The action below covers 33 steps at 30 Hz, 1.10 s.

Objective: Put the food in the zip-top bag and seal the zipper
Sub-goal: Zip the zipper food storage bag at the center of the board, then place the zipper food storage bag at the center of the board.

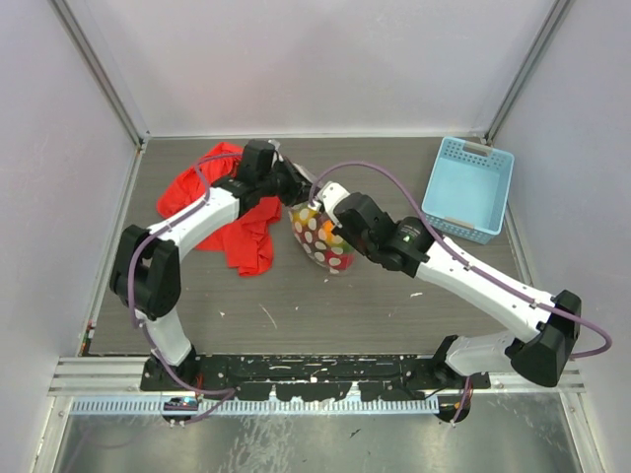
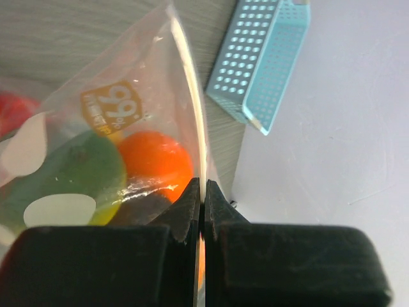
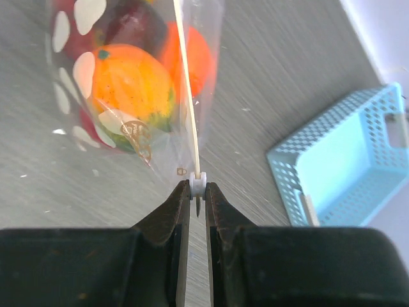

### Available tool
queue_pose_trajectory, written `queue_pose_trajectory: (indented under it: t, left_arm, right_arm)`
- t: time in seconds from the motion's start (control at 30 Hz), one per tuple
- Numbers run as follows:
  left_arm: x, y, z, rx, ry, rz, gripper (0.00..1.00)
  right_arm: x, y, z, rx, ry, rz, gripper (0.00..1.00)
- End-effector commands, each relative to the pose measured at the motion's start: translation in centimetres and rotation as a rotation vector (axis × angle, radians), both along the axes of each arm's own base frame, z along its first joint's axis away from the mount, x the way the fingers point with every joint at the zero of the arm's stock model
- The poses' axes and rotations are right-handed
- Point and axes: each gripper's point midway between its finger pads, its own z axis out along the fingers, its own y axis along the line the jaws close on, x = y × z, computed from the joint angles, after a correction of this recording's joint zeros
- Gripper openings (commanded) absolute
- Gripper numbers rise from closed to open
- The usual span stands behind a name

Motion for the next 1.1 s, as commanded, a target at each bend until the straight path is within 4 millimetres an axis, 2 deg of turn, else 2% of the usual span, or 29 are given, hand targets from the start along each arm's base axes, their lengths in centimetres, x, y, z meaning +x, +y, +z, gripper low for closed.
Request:
queue_pose_trajectory:
  t: [0.0, 0.1, 0.17, 0.27, 0.33, 0.5, 0.63, 0.8, 0.87, 1.0, 1.07]
  left_arm:
    - [3.4, -2.4, 5.8, -0.093, -0.208, 0.009, 0.0]
    - [2.7, -3.2, 5.0, -0.1, -0.206, -0.016, 0.0]
    - [2.0, -3.1, 4.1, -0.108, -0.193, -0.021, 0.0]
    - [0.2, -2.1, 1.9, -0.095, -0.158, -0.021, 0.0]
    - [-1.2, -1.3, 0.8, -0.077, -0.141, -0.024, 0.0]
    - [-4.7, 1.6, -1.7, 0.033, -0.111, -0.028, 0.0]
    - [-7.1, 5.0, -3.1, 0.128, -0.094, 0.006, 0.0]
    - [-10.2, 8.5, -5.2, 0.224, -0.061, 0.045, 0.03]
    - [-11.3, 9.6, -4.9, 0.237, -0.077, 0.064, 0.04]
    - [-13.3, 11.3, -5.9, 0.285, -0.072, 0.07, 0.08]
    - [-14.4, 11.6, -6.9, 0.289, -0.047, 0.055, 0.1]
  right_arm:
    - [1.0, -4.7, 3.0, -0.087, -0.136, -0.168, 0.01]
    - [0.2, -3.0, 2.3, -0.026, -0.082, -0.072, 0.0]
    - [-1.0, -0.9, 1.2, 0.041, -0.005, 0.039, 0.01]
    - [-3.5, 2.3, -0.3, 0.15, 0.113, 0.211, 0.02]
    - [-4.8, 4.0, -1.0, 0.21, 0.176, 0.291, 0.07]
    - [-6.2, 6.4, -0.6, 0.32, 0.229, 0.385, 0.2]
    - [-6.1, 7.0, 1.0, 0.371, 0.19, 0.403, 0.38]
    - [-4.3, 6.6, 2.7, 0.409, 0.09, 0.329, 0.58]
    - [-3.5, 6.3, 3.0, 0.42, 0.059, 0.287, 0.65]
    - [-0.9, 4.4, 3.1, 0.453, 0.002, 0.129, 0.79]
    - [0.5, 3.0, 2.7, 0.486, -0.002, 0.044, 0.83]
